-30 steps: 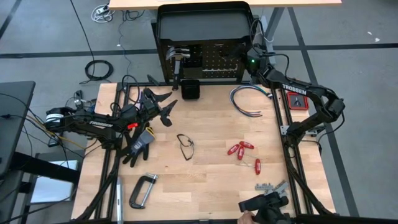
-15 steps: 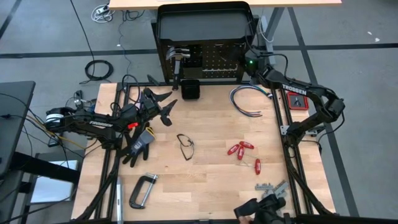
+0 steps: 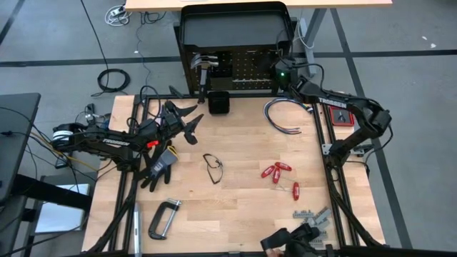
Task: Hang tools onto peg board
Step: Hang the safety goggles on the peg board
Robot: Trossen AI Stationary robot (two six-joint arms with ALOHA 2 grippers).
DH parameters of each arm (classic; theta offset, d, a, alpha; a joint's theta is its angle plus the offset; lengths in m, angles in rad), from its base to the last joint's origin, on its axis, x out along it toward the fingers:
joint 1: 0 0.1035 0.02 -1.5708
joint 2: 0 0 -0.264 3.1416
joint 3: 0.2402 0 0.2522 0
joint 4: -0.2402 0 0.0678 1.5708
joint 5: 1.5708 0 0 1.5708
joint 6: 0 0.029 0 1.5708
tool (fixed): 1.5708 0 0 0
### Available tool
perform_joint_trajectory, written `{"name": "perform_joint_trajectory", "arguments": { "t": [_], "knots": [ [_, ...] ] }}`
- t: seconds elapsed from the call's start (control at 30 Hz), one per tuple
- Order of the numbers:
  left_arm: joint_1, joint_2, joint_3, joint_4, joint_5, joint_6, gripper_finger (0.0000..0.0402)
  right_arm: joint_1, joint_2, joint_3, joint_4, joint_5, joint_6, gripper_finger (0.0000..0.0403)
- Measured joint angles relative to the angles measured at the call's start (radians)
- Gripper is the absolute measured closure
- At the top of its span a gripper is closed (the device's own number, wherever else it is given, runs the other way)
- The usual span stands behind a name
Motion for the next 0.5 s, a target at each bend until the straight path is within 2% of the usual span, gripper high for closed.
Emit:
{"name": "perform_joint_trajectory", "arguments": {
  "t": [0.17, 0.27, 0.5],
  "knots": [
    [0.0, 0.0, 0.0, -0.009, 0.0, 0.006, 0.0204, 0.0, 0.061, 0.0, 0.168, 0.003, -0.004, 0.0008],
    [0.001, 0.0, 0.0, -0.011, 0.0, 0.011, 0.0204, 0.0, 0.072, 0.0, 0.2, 0.015, 0.003, 0.0006],
    [0.001, 0.0, 0.0, -0.012, 0.0, 0.012, 0.0204, 0.019, 0.072, 0.0, 0.199, 0.165, 0.039, 0.0007]
  ]
}}
